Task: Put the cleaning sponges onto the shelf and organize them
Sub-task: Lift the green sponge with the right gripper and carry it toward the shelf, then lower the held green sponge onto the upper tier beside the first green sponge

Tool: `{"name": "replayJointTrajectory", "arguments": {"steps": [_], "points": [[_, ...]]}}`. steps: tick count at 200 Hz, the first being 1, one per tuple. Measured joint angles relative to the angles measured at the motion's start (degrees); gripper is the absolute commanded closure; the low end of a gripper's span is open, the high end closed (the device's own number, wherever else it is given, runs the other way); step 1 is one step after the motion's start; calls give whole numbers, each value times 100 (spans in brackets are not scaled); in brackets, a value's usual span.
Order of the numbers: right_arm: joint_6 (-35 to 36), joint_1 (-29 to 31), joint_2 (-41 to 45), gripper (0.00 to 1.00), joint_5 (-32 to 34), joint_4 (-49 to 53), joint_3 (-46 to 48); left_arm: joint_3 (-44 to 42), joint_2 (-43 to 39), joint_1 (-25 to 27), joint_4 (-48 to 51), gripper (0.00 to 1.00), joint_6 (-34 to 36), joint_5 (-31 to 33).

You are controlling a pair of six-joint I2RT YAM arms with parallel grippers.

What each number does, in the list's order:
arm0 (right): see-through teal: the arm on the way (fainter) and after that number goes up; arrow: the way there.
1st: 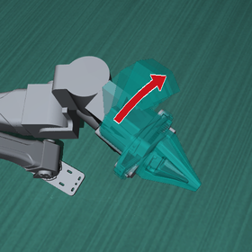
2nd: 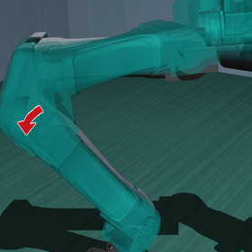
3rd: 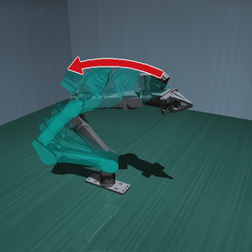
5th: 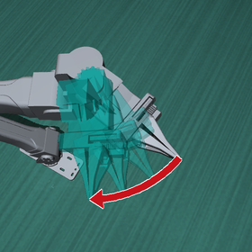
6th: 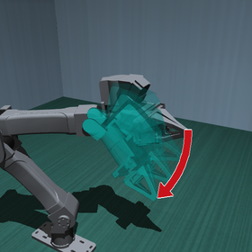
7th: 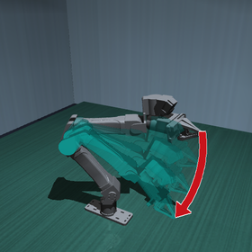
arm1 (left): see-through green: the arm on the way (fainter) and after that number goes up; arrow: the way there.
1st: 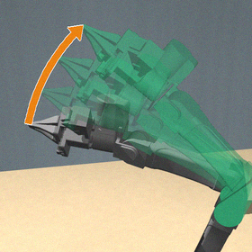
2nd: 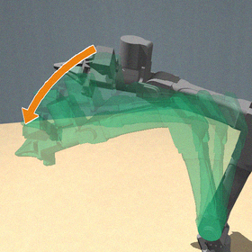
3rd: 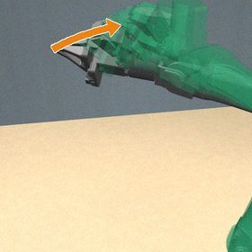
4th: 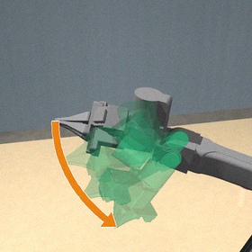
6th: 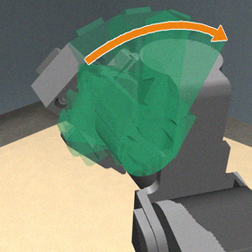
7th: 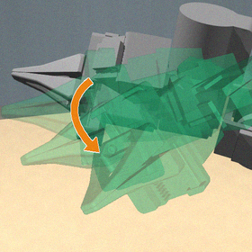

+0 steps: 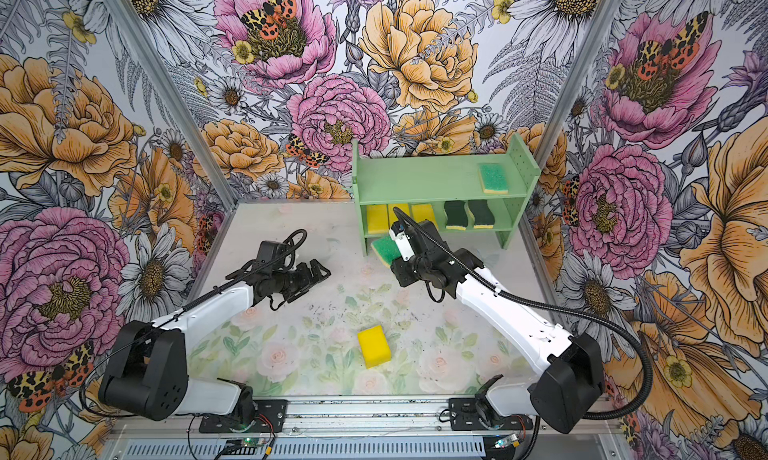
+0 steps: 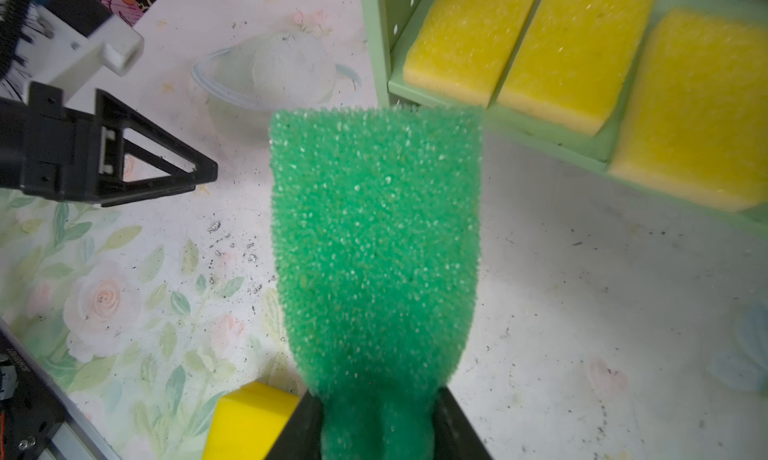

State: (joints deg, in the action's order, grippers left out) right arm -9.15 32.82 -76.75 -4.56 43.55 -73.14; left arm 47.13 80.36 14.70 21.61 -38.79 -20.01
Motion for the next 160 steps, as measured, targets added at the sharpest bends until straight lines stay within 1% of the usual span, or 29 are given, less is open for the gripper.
{"name": "replayJointTrajectory", "arguments": {"steps": [27,55,90,121,160], "points": [[282,-299,13,66,24,538,-809,-2,-11,-66,2,1,22,-28],[544,-739,0,66,22,940,-1519,0,-74,-201,2,1,44,-68],[890,-1399,-302,68,-44,1145,-2559,-24,-203,-251,4,1,52,-114],[1145,-2057,-1178,69,-247,1261,-3932,-76,-212,-251,2,1,87,-129],[1049,-2789,-2712,70,-586,1414,-5729,-98,-212,-251,4,1,85,-129]]}}
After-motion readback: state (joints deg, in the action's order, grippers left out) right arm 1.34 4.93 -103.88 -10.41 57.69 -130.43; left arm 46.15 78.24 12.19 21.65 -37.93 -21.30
